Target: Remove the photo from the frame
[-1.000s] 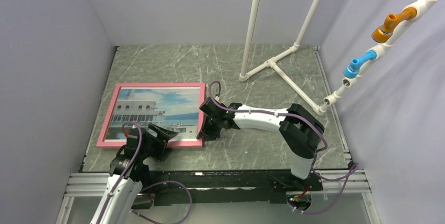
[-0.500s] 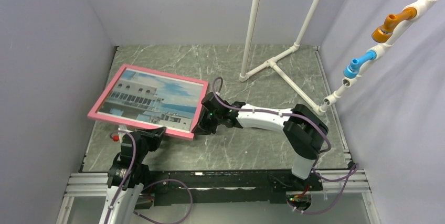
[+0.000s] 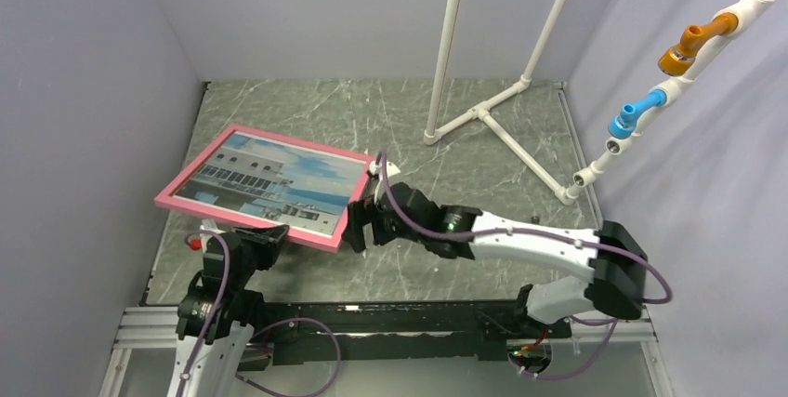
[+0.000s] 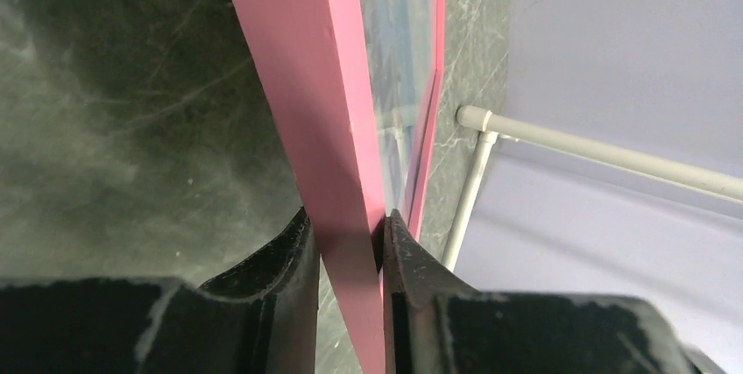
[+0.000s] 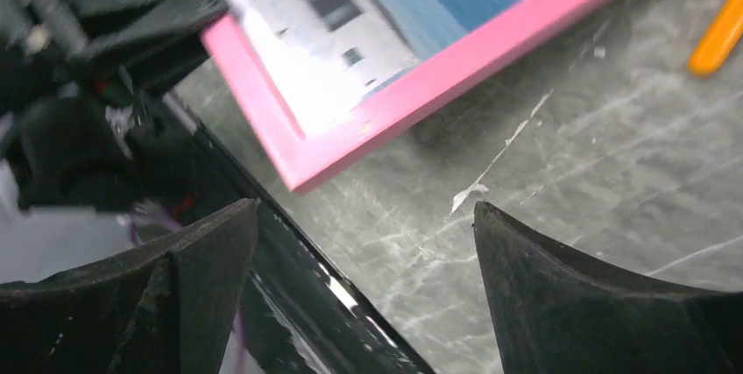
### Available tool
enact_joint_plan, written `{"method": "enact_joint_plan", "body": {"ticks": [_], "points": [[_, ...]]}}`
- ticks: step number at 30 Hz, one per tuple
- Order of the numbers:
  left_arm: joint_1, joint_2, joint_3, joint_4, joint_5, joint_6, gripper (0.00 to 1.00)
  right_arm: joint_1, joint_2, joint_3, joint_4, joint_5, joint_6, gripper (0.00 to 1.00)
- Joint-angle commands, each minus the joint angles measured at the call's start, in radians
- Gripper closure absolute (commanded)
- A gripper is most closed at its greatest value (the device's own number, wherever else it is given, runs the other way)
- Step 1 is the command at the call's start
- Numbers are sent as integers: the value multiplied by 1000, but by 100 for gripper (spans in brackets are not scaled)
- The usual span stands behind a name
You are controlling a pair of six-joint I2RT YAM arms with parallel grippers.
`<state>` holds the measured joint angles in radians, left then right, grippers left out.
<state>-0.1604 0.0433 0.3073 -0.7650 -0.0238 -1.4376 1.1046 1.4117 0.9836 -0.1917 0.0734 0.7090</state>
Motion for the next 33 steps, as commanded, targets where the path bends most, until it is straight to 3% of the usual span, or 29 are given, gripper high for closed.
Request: {"method": "enact_joint_plan", "body": {"ticks": [1,3,8,15,22,27,33], "points": [[-5,45,108,-184,3,81,100,148,-161,-117,139,273,-482,5],[-5,66,157,-243,3,82,100,181,-229,-226,317,279,-604,4],[-5,85,300,-371,-35,93,100,211,-309,-359,494,170,-841,4],[-5,67,409,-436,-48,80,100,279,-162,-301,624,267,-1088,7],[-5,84,462,-477,-34,66,100,331,-48,-233,721,198,-1192,13],[-5,94,500,-479,-20,62,100,389,53,-180,812,238,-1252,16],[-5,101,529,-483,4,42,100,419,141,-127,891,301,-1280,32]]}}
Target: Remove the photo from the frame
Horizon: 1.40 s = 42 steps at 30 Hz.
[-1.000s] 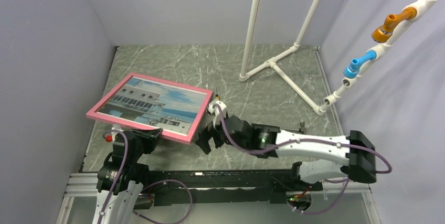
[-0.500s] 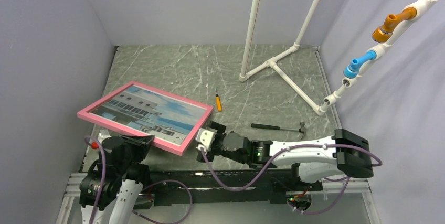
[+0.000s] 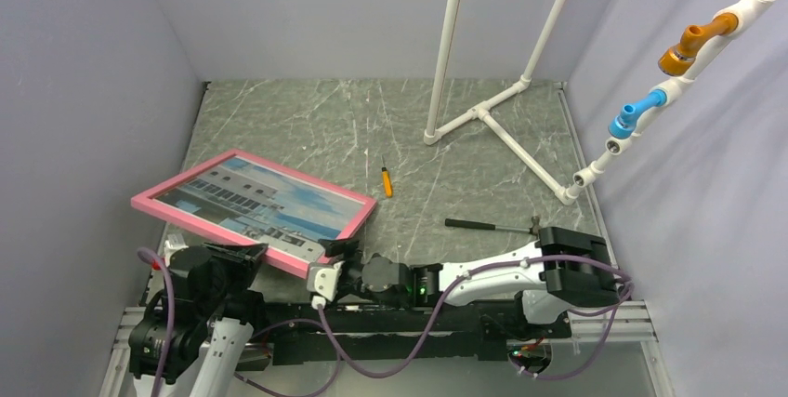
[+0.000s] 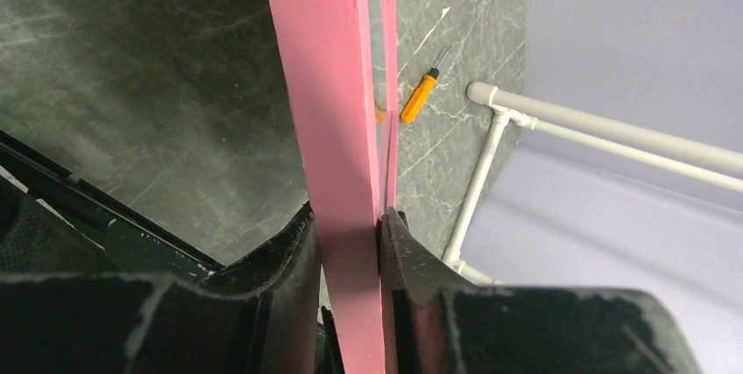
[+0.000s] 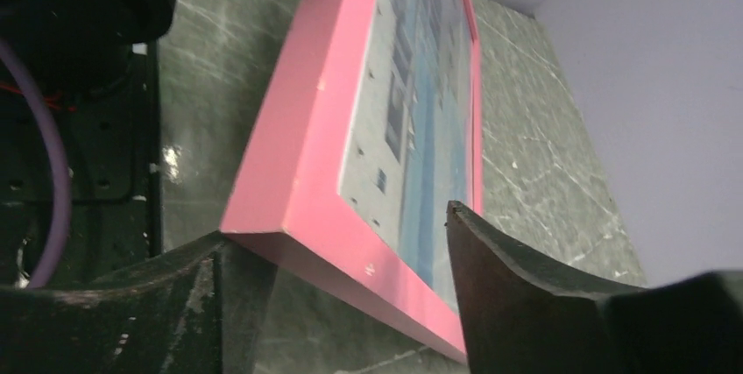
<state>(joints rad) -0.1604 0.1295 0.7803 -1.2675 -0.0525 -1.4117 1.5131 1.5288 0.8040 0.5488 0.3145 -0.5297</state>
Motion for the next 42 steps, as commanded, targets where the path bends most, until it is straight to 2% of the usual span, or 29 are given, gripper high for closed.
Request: {"method": "enact_joint_plan", "body": {"ticks": [1,6,8,9,10,12,14,17,19,24,31,37,42], "points": [[-5,13,58,19,36,13,100,12,29,48,182,75,-45,36],[-4,-10,63,11,35,0,100,13,40,19,292,119,-25,61],[-5,-24,59,21,31,-5,94,13,46,22,285,116,-5,71],[-5,-31,57,28,31,-6,87,13,47,25,278,110,10,77],[-5,-36,54,38,33,-6,75,13,46,24,274,105,25,80],[-5,-42,57,56,35,5,56,13,35,18,267,94,50,86],[-5,-37,77,75,32,48,40,12,23,16,244,85,78,90],[-5,-12,138,92,16,143,23,6,-14,7,211,61,130,93],[-5,2,195,88,-3,208,17,-6,-39,8,177,38,179,94],[-5,-15,321,72,-105,292,14,-54,-112,26,69,-40,331,100],[-7,-56,423,22,-268,362,15,-125,-162,180,-202,-59,612,100],[-11,-76,421,8,-296,379,18,-256,-190,251,-382,-139,955,100],[-16,-77,396,18,-283,382,18,-333,-227,212,-438,-138,1222,100]]}}
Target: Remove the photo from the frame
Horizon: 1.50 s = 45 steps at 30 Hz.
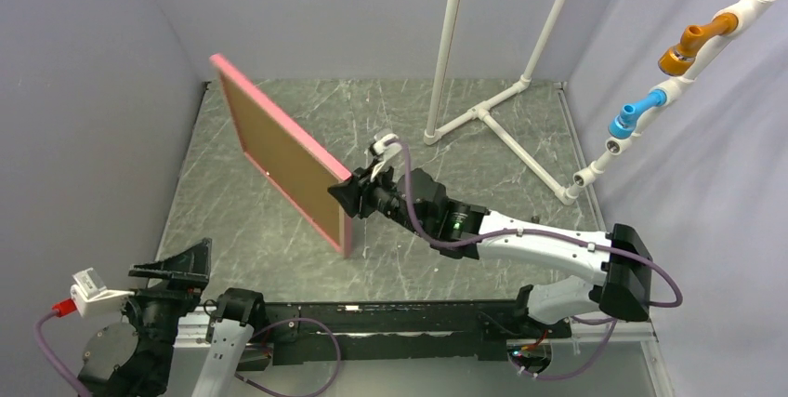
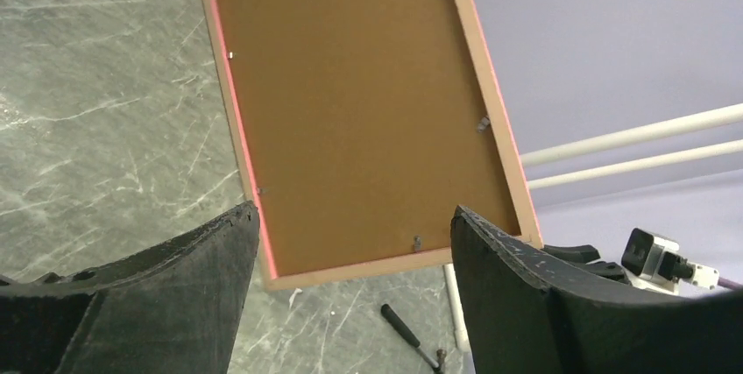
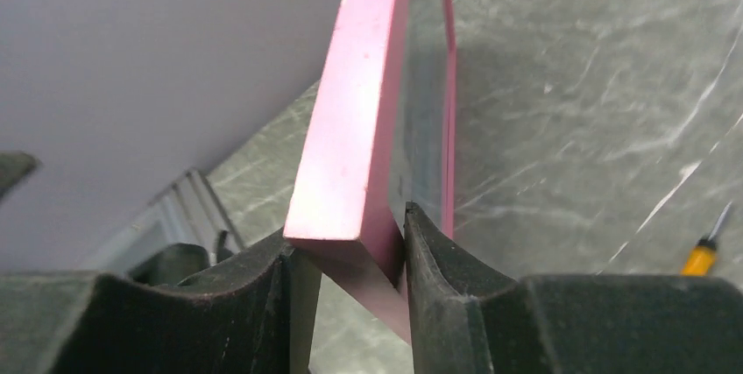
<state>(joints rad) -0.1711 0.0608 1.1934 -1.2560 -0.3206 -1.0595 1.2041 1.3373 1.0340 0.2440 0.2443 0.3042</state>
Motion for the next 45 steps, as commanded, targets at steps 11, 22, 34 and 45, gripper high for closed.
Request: {"method": "enact_joint_plan", "body": {"ticks": [11,22,34,45], "points": [[-7,-4,-67,29,33,25,18,-141,-128,-251,-99,-23,575,100],[-7,-7,-132,46,92,3,19,-247,-105,-511,152,-134,579,100],[-7,-16,-170,58,104,-1,19,-251,106,-692,494,-235,662,100],[-7,-6,-203,78,118,8,19,-250,317,-740,663,-313,711,94]]}}
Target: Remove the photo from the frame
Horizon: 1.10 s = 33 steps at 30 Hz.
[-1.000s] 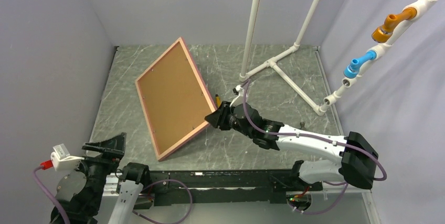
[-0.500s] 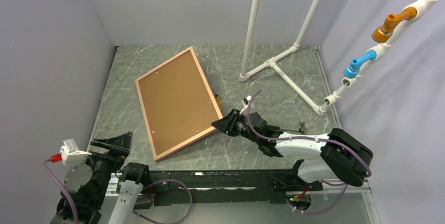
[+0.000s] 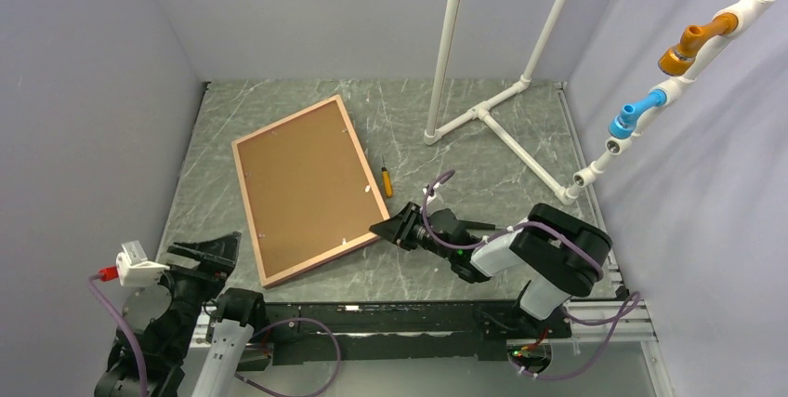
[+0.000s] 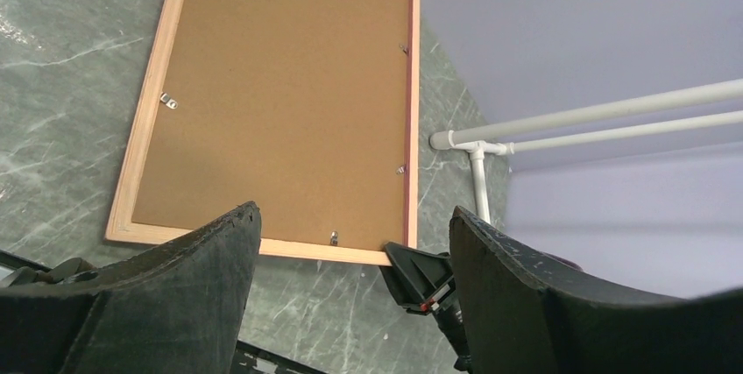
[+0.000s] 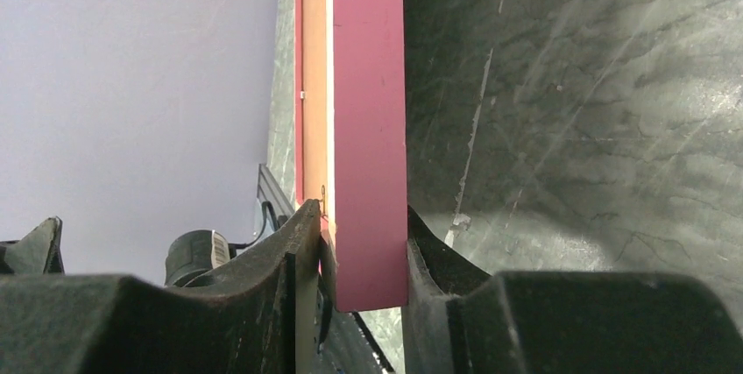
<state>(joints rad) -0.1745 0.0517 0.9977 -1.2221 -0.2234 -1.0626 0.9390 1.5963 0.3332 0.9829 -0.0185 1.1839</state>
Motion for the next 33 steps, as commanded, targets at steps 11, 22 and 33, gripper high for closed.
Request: {"method": "enact_joint_plan", "body": {"ticks": [11,22,33], "points": [[-3,-25,-40,43,22,-10,19,64,182,-31,-48,-91,-149,77],[-3,-13,-21,43,23,16,19,183,-12,111,-564,131,-317,43],[-4,19,-79,103,123,105,18,155,-211,224,-913,389,-439,29]]}}
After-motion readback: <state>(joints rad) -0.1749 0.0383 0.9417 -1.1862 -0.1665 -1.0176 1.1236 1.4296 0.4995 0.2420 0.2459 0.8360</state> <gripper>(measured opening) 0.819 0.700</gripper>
